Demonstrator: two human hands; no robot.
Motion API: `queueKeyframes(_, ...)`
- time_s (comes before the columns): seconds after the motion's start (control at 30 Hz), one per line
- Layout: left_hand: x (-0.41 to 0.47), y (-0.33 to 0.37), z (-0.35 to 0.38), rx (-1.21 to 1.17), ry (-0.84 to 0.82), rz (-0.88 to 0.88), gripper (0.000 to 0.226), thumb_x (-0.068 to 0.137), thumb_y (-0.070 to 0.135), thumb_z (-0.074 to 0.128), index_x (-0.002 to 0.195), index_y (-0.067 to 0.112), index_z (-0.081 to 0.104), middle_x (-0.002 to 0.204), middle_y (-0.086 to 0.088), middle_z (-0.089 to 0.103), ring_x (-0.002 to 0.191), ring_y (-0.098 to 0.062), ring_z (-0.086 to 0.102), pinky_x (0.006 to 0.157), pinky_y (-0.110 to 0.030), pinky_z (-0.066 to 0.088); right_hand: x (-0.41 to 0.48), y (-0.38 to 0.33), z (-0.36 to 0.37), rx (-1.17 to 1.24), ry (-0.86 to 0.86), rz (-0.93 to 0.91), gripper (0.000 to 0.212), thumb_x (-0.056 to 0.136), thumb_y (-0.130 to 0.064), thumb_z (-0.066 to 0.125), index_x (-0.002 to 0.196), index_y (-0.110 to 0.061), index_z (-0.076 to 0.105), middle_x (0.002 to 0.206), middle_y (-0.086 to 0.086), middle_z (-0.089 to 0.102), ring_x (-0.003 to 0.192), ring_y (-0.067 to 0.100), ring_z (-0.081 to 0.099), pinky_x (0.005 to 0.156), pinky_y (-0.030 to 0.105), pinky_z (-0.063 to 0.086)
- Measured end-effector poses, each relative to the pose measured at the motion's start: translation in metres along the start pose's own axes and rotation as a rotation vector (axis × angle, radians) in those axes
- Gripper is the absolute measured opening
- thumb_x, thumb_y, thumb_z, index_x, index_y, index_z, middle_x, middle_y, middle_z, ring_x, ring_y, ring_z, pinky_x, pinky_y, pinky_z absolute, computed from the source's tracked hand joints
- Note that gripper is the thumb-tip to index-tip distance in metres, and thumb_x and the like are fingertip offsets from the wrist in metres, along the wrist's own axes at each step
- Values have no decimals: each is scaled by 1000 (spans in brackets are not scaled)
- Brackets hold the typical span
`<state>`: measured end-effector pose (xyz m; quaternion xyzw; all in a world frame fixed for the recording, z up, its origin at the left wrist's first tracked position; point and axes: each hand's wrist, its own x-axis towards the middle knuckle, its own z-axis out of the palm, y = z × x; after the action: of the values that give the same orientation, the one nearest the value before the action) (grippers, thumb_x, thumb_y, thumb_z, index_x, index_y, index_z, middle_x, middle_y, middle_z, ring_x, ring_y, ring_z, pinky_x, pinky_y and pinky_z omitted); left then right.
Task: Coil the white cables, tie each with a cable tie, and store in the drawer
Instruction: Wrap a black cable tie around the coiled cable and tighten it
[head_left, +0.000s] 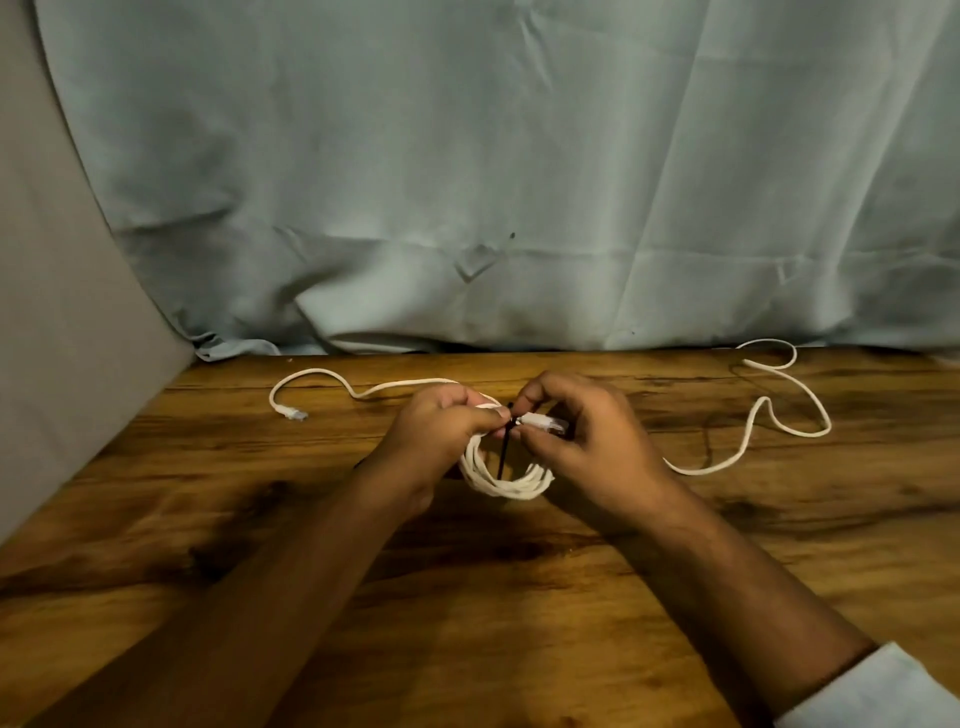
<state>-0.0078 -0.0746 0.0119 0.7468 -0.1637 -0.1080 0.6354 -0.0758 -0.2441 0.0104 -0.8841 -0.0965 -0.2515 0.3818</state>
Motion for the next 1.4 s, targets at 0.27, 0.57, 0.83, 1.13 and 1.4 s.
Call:
queueKeyframes(0.27,4,-6,0,18,11,-26,8,84,1,70,80,6,74,81,-17,76,76,-25,69,77,-38,55,-3,-11,1,-317,-171,-106,32,85,-21,77,106,-34,56,112,-16,49,99,7,52,77,31,48)
queueKeyframes(0.57,8,-10,-2,-102,44,-93,10,82,-2,71,91,-1,75,90,-22,77,81,-29,71,82,-40,59,1,-8,7,-585,-179,-462,18,90,-27,68,106,-29,76,99,-7,65,96,20,54,73,36,45)
queueKeyframes(0.83,4,-22,4,-129,84,123,15,96,14,67,105,12,79,98,-6,80,98,-23,75,89,-39,59,0,-4,4,-300,-44,-322,13,92,-15,69,99,-24,76,89,-10,66,93,11,56,74,35,48)
queueKeyframes(1.13,0,-19,7,69,92,398,16,98,20,66,105,29,76,96,8,79,93,-10,74,88,-41,61,2,-9,5,622,137,133,8,91,2,71,88,9,68,90,31,71,80,28,66,76,38,57)
queueKeyframes(1.4,-5,-12,0,89,-10,427,26,91,15,75,116,22,74,102,7,79,97,-11,74,92,-43,60,3,-11,4,1056,218,313,4,86,6,73,89,5,71,83,23,71,73,29,67,79,41,58)
